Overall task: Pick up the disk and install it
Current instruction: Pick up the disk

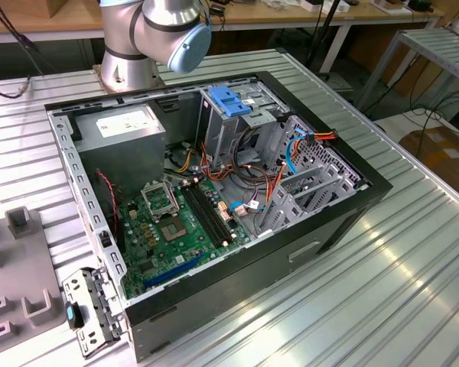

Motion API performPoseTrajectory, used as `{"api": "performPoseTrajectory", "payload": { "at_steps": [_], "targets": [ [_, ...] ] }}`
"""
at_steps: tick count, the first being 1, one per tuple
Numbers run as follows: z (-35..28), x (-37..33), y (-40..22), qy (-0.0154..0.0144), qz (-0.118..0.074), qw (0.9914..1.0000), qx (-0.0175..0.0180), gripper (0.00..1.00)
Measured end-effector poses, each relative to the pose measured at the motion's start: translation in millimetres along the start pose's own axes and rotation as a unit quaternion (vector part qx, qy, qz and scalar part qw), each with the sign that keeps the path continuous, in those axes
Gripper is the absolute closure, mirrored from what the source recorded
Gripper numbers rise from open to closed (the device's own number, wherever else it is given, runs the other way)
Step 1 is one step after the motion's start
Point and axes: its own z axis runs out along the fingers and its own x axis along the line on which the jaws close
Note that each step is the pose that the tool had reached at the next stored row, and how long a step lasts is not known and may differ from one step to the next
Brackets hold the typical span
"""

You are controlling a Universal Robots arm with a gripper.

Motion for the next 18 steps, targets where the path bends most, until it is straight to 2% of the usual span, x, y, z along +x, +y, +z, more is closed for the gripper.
{"api": "performPoseTrajectory", "payload": {
  "at_steps": [8,12,18],
  "targets": [
    [-18.5,-0.2,-0.2,-0.0002,0.0,1.0,-0.0002,0.63],
    [-35.3,-0.3,-0.3,-0.0007,0.0,1.0,-0.0004,0.63],
    [-47.0,-0.5,-0.5,-0.0017,0.0,1.0,-0.0005,0.63]
  ]
}}
